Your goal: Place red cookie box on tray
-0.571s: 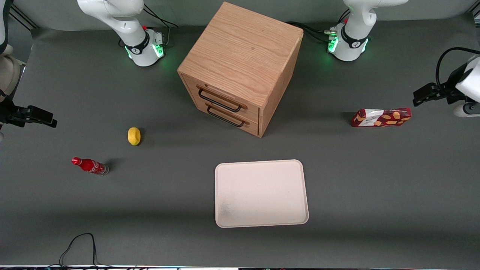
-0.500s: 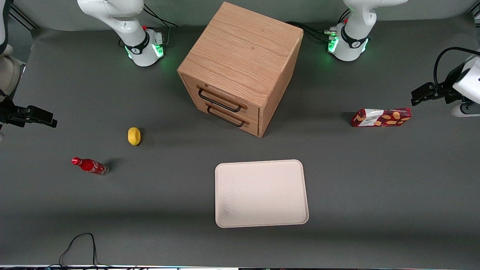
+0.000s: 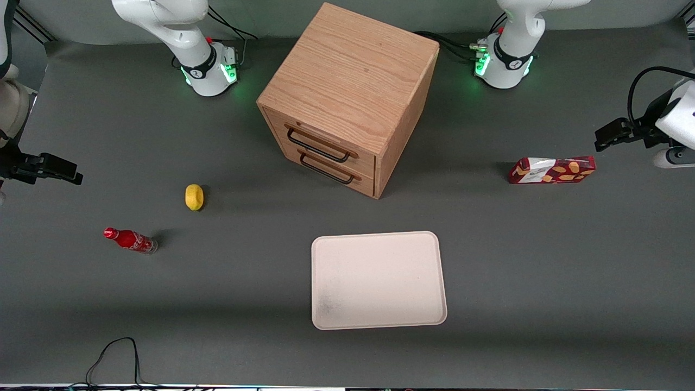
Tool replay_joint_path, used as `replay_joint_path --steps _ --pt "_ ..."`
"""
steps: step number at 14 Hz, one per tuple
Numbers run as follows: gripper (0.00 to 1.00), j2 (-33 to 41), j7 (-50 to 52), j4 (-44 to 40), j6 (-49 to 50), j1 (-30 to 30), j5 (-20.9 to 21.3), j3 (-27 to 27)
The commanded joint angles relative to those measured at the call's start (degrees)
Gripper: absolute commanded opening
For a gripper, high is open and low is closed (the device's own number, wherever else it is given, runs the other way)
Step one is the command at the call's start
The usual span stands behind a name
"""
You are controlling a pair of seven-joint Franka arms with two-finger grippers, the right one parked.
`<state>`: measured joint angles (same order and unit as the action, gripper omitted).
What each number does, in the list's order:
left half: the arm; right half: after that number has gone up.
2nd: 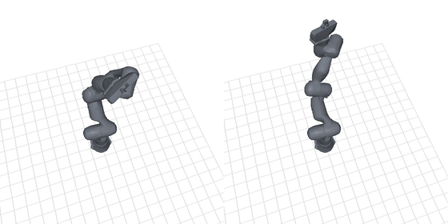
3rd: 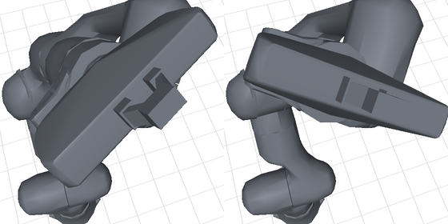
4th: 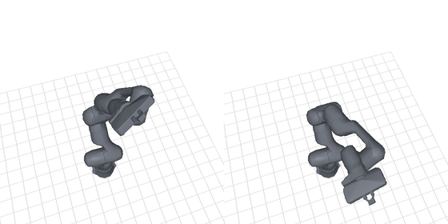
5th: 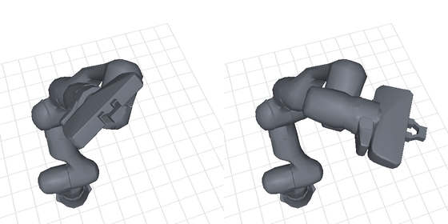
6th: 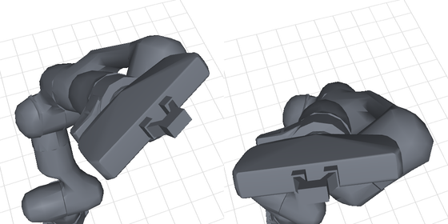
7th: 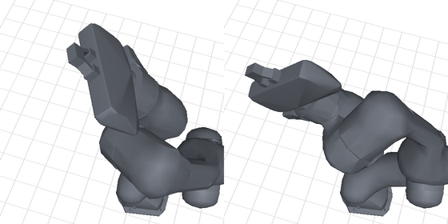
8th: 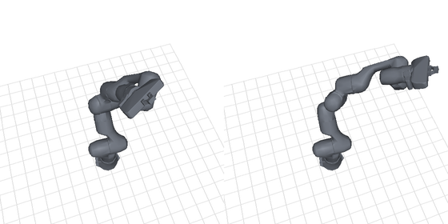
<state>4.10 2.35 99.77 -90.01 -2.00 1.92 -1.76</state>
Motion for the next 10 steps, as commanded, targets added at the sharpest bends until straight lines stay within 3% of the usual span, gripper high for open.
replay_joint_path --steps 1,10 --pt "1.0 -0.8 0.5 -2.5 3.1 -0.6 -0.3 -0.2" --pt "1.0 -0.8 -0.2 -2.2 6.2 -3.3 -0.6 -0.1"
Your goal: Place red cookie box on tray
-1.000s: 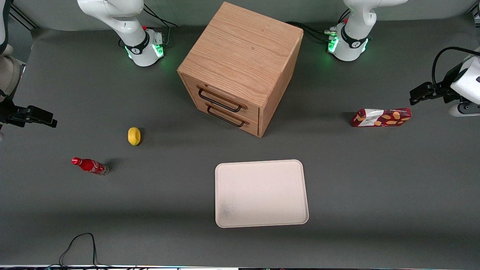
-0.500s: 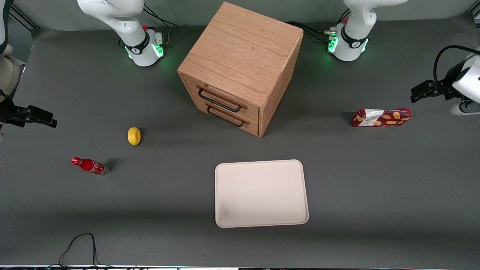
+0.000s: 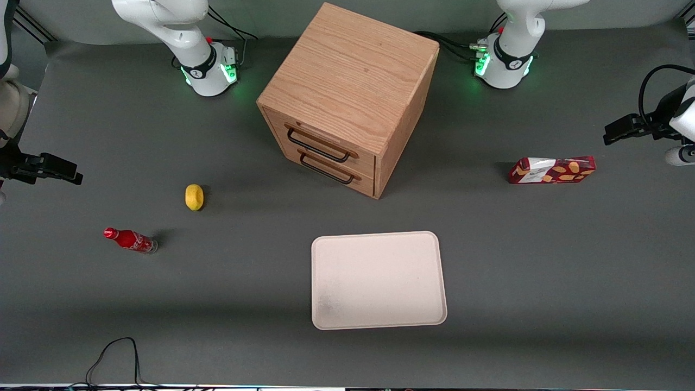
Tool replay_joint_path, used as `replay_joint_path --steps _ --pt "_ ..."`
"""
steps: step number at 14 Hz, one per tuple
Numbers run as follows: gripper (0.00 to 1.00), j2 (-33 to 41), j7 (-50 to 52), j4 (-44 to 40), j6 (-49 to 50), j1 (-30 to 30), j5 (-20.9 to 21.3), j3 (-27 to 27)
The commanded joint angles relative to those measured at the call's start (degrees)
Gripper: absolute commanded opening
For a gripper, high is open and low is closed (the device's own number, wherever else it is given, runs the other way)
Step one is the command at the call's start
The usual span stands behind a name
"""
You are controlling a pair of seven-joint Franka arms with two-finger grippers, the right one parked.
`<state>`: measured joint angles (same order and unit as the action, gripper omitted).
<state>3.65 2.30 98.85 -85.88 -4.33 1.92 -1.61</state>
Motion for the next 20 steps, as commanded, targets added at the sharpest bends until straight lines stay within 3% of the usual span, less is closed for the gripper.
replay_joint_path --steps 1,4,11,13,17,20 --pt "1.0 -0.3 -0.6 -0.9 2.1 -0.9 -0.7 -0.2" --pt "1.0 -0.2 -14.0 0.4 4.3 -0.8 -0.5 -0.4" --pt "1.0 1.5 -61.3 2.3 2.0 -4.1 1.2 0.1" --pt "1.0 4.7 -74.3 7.7 -3.9 -4.5 1.1 1.2" --pt "1.0 19.7 -85.8 26.5 -16.6 -3.7 1.8 0.6" --pt "1.0 19.6 -93.3 28.9 -18.0 -3.7 1.6 0.8"
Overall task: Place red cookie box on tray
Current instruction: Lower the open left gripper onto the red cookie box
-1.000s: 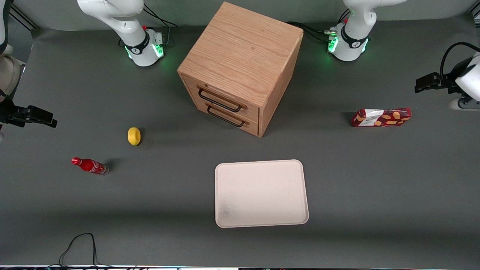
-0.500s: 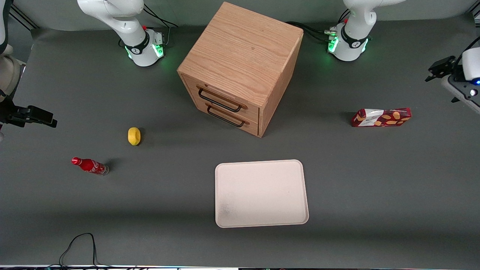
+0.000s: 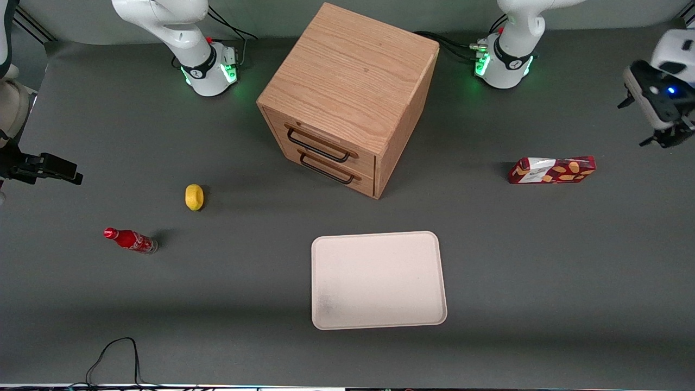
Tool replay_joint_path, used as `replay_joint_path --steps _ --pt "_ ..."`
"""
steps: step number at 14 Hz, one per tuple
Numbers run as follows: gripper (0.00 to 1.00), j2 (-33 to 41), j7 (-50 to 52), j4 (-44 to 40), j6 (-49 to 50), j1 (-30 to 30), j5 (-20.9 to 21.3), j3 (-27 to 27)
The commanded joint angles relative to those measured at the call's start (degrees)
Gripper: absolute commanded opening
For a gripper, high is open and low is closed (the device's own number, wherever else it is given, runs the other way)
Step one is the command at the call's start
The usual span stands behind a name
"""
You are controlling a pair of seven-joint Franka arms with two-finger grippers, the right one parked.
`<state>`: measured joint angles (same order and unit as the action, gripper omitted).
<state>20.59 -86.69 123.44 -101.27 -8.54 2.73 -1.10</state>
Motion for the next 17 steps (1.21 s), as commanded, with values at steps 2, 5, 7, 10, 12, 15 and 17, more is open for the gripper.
replay_joint_path --steps 2,5,7,10,12,15,17 --pt "1.0 1.9 -4.5 4.8 -3.1 0.6 0.7 0.2" --pt "1.0 -0.2 -4.5 6.4 -5.0 0.8 0.7 0.2" --pt "1.0 -0.5 -4.5 10.5 -9.6 0.8 0.8 0.2" --pt "1.0 -1.7 -4.9 18.7 -20.4 0.7 0.8 0.2" --pt "1.0 -5.4 -6.1 21.8 -27.5 0.8 0.9 0.2" --pt "1.0 -13.7 -9.9 22.9 -36.3 -0.1 0.9 0.3" --pt "1.0 -17.0 -9.9 24.0 -40.8 -0.2 0.9 0.5"
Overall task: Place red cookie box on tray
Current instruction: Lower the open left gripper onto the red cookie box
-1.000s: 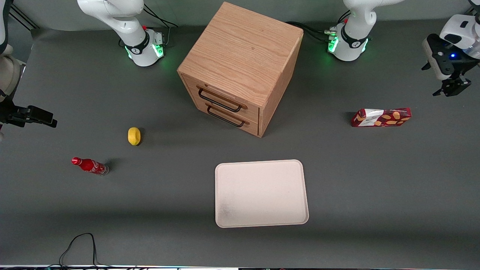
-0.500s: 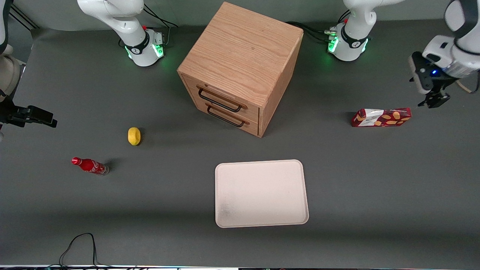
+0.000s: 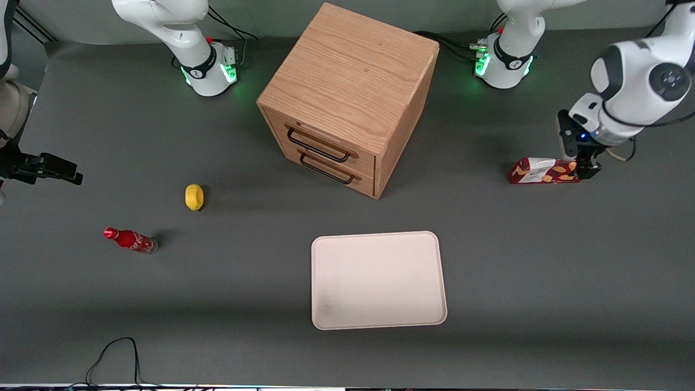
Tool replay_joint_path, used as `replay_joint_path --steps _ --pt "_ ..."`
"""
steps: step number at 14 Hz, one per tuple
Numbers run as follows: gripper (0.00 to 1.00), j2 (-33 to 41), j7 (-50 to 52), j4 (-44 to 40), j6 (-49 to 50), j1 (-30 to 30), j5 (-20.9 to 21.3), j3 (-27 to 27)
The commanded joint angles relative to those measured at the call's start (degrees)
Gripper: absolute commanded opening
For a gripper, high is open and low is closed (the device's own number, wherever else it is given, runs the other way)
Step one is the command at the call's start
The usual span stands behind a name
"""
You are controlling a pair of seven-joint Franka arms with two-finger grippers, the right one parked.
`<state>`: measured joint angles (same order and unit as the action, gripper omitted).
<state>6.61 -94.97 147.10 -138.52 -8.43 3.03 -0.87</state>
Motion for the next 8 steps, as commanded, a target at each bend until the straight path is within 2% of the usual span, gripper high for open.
replay_joint_path --steps 1,8 --pt "1.0 -4.1 -1.6 0.9 -5.3 -0.3 0.6 0.3" --pt "1.0 -8.0 -1.6 2.8 -10.5 -2.3 0.6 0.5"
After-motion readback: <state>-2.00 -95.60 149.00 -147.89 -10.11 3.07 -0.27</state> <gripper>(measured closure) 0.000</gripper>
